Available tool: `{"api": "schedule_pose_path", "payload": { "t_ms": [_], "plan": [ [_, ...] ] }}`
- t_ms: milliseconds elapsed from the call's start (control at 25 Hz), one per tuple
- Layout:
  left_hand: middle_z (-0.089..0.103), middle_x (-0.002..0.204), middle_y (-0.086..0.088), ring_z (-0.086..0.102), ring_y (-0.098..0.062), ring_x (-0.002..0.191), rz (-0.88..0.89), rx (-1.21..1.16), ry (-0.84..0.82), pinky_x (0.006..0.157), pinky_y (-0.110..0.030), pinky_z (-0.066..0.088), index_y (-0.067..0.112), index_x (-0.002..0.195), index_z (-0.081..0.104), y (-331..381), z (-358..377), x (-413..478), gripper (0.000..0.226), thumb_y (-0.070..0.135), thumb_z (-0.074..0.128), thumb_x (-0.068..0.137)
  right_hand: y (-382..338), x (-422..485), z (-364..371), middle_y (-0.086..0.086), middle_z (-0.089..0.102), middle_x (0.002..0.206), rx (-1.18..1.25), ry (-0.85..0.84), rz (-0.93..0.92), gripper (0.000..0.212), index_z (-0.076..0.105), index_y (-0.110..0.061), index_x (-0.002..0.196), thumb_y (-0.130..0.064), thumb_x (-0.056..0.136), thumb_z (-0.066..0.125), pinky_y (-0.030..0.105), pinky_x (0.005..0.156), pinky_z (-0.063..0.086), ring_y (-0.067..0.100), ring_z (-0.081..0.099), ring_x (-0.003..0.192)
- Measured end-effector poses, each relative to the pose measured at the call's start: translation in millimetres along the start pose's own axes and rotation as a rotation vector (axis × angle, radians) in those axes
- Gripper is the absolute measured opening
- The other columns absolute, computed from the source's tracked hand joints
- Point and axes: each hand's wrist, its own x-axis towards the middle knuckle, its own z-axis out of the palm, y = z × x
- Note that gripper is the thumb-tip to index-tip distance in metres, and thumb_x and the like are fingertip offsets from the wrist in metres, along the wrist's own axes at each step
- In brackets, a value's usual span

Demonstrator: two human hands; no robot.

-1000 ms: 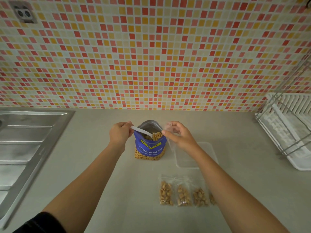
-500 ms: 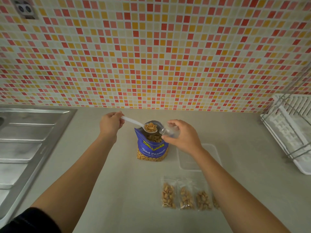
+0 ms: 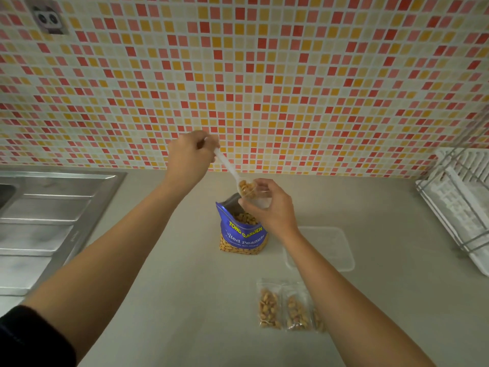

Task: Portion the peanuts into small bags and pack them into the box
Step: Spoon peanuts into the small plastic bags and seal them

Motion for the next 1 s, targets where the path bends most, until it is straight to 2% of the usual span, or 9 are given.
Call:
{"api": "schedule_pose_path", "payload": {
  "t_ms": [120,200,280,360,520,600,800,920,1000],
  "plan": [
    [0.057,0.061,-0.003,0.050,-0.010,0.052,0.397,0.196,0.034,0.055,-0.011,0.038,0.001,0.083,0.067,29.3,-6.2,-15.8,0.029,0.021,0.050,0.093,-6.7,-1.8,4.8,-0.017,0.064,0.099,0.085,0.007,-0.002,0.039,0.059,-0.029,0.106,-0.034,0.071,0.076,0.005,0.068,0.041,-0.003,0.058,0.089],
    [0.054,0.063,0.001,0.045,-0.010,0.050,0.473,0.200,0.109,0.052,-0.009,0.034,0.002,0.084,0.067,36.7,-14.6,-16.5,0.027,0.022,0.050,0.093,-7.7,-1.9,3.5,-0.015,0.064,0.102,0.134,0.012,0.027,0.039,0.058,-0.030,0.107,-0.033,0.072,0.076,0.002,0.066,0.041,-0.004,0.058,0.089],
    [0.060,0.066,-0.003,0.056,-0.020,0.056,0.310,0.069,0.208,0.058,-0.024,0.046,0.004,0.088,0.069,29.5,-22.9,-7.4,0.027,0.022,0.050,0.092,-3.4,-1.7,-1.2,-0.013,0.064,0.103,0.224,0.034,0.066,0.040,0.058,-0.029,0.108,-0.030,0.073,0.077,0.004,0.067,0.044,-0.003,0.059,0.090],
    [0.066,0.070,-0.011,0.060,-0.027,0.063,0.137,0.052,0.190,0.061,-0.032,0.048,0.004,0.087,0.069,8.5,-19.3,-3.5,0.026,0.020,0.049,0.092,4.4,-1.9,-7.7,-0.013,0.064,0.102,0.266,0.057,0.086,0.043,0.058,-0.027,0.110,-0.029,0.072,0.078,0.006,0.067,0.046,0.001,0.060,0.091],
    [0.070,0.075,-0.015,0.059,-0.027,0.065,0.211,0.297,-0.173,0.065,-0.030,0.045,0.003,0.087,0.070,-40.4,29.6,-31.8,0.024,0.018,0.052,0.092,18.4,-2.8,-20.0,-0.010,0.065,0.101,0.216,0.006,0.126,0.045,0.057,-0.026,0.111,-0.035,0.072,0.077,0.010,0.067,0.048,0.007,0.063,0.090],
    [0.070,0.077,-0.016,0.055,-0.025,0.065,0.154,0.333,-0.242,0.063,-0.028,0.038,0.002,0.088,0.069,-58.0,51.6,-47.6,0.025,0.019,0.052,0.092,23.9,-5.0,-22.9,-0.011,0.063,0.100,0.183,-0.047,0.168,0.049,0.055,-0.025,0.114,-0.039,0.072,0.076,0.014,0.068,0.047,0.009,0.063,0.091],
    [0.068,0.075,-0.025,0.062,-0.039,0.078,-0.282,0.104,-0.097,0.075,-0.042,0.053,-0.006,0.078,0.068,-78.9,67.5,-43.1,0.031,0.016,0.049,0.090,29.4,-10.3,-24.2,-0.008,0.062,0.105,0.150,-0.091,0.214,0.051,0.054,-0.023,0.117,-0.040,0.074,0.074,0.020,0.079,0.048,0.011,0.061,0.098],
    [0.067,0.078,-0.017,0.062,-0.029,0.077,-0.436,-0.032,-0.105,0.081,-0.040,0.054,0.001,0.081,0.068,-82.4,67.1,-36.1,0.028,0.018,0.049,0.092,29.4,-10.0,-25.3,-0.007,0.062,0.106,0.151,-0.115,0.228,0.050,0.054,-0.024,0.117,-0.040,0.074,0.074,0.025,0.084,0.050,0.011,0.061,0.099],
    [0.063,0.076,-0.011,0.059,-0.023,0.072,-0.532,-0.173,-0.101,0.079,-0.037,0.053,0.005,0.080,0.066,-83.6,67.0,-34.3,0.026,0.018,0.049,0.093,28.6,-9.4,-26.5,-0.005,0.061,0.111,0.167,-0.112,0.242,0.052,0.054,-0.023,0.118,-0.040,0.074,0.074,0.021,0.080,0.049,0.011,0.060,0.102]
  ]
}}
